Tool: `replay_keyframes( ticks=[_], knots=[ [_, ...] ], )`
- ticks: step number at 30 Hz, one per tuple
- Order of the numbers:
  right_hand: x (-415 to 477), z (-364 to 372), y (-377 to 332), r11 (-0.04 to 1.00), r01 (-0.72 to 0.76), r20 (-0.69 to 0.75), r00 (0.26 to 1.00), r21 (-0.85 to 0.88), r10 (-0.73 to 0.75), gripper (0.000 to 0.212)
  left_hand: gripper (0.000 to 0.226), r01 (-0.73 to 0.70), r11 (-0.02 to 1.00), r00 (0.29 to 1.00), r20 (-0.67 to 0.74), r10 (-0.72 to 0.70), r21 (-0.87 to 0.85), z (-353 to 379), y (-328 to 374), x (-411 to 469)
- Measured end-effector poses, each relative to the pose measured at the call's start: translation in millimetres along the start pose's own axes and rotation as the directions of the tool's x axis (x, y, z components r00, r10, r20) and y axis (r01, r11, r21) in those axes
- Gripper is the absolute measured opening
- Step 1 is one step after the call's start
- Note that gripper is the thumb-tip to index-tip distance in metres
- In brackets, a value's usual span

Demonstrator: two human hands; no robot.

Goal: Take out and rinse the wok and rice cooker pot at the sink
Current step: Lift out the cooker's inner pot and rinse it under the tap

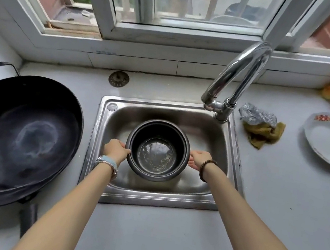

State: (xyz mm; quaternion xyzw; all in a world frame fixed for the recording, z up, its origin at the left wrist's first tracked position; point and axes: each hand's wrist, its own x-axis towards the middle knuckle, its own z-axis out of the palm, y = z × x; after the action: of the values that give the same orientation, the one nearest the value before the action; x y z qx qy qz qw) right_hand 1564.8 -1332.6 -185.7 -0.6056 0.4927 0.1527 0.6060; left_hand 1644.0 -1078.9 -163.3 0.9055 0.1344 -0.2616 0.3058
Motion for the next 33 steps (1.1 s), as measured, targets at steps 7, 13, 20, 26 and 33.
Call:
replay_keyframes(
  ticks=[7, 13, 20, 26, 33],
  knots=[
    [-1, -2, -2, 1.0, -0.007, 0.024, 1.0, -0.023, 0.008, 0.026, 0.035, 0.052, 0.999, 0.998, -0.017, -0.052, -0.006, 3, 4, -2],
    [-20, -17, -9, 0.994, 0.108, 0.0, 0.994, -0.022, -0.108, 0.015, 0.038, 0.037, 0.997, 0.999, 0.006, -0.037, -0.072, -4, 13, -27],
    [-80, -55, -43, 0.87, 0.492, -0.108, 0.864, -0.03, -0.492, 0.027, 0.047, -0.419, 0.904, 0.896, -0.204, 0.396, -0.086, -30, 34, -79],
    [-122, -77, -57, 0.684, 0.723, -0.092, 0.678, -0.096, -0.73, 0.033, 0.047, -0.701, 0.704, 0.652, -0.3, 0.696, 0.112, -45, 45, -115],
    [-124, -77, -73, 0.479, 0.84, -0.015, 0.492, -0.256, -0.87, 0.041, 0.048, -0.732, 0.629, 0.557, -0.302, 0.773, 0.261, -54, 54, -133]
  ],
)
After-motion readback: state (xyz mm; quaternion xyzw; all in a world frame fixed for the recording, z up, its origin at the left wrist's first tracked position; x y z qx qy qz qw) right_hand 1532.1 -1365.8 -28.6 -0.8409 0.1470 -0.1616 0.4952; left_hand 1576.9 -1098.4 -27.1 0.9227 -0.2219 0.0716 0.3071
